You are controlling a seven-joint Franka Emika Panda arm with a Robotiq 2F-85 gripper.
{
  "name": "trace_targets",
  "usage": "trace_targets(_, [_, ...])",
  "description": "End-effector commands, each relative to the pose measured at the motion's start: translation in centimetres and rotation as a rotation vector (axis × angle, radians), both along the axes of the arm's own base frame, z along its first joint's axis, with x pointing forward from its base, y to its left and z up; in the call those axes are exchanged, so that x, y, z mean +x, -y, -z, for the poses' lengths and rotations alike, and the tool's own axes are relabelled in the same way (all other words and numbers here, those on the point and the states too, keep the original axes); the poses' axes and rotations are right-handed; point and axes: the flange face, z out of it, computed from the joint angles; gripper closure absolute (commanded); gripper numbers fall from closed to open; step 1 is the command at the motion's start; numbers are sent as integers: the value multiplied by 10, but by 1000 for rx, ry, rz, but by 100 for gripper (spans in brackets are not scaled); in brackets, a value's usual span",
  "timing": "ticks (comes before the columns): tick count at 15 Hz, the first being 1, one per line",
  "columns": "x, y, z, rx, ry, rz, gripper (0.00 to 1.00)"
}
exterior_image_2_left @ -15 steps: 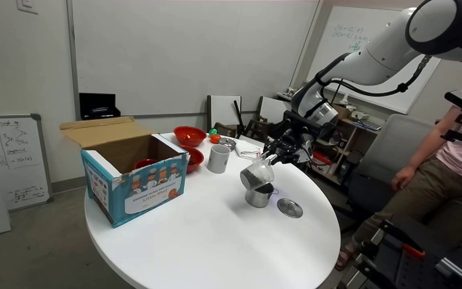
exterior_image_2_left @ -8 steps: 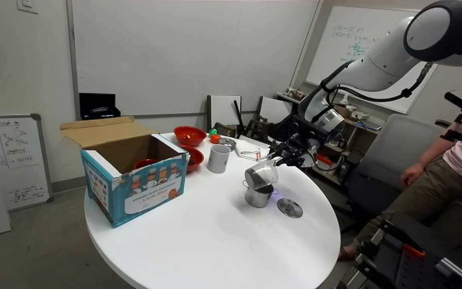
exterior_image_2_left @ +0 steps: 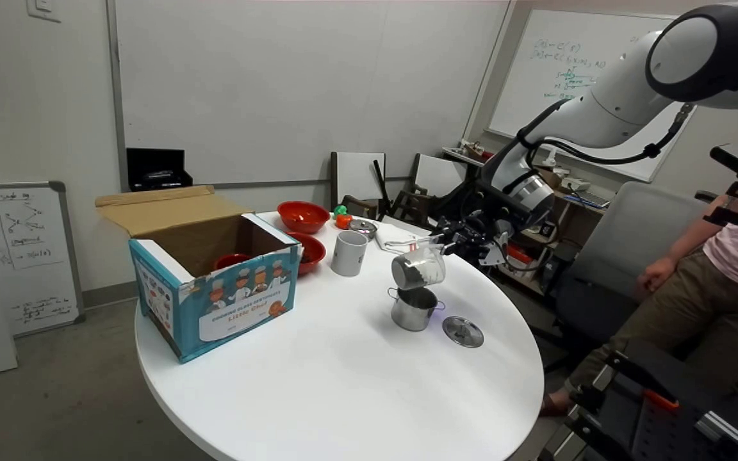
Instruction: Remove the lid from the pot and put some of the object from the measuring cup into the pot, and put the lid back on
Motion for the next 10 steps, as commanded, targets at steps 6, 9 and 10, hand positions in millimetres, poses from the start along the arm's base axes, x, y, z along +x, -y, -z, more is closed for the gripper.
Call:
trace_targets(6, [4,0,0,24,8,-4,72])
trace_targets(9, [4,0,2,26,8,-6,93])
trace_targets(10, [7,-3,4,26,-2,-13,93])
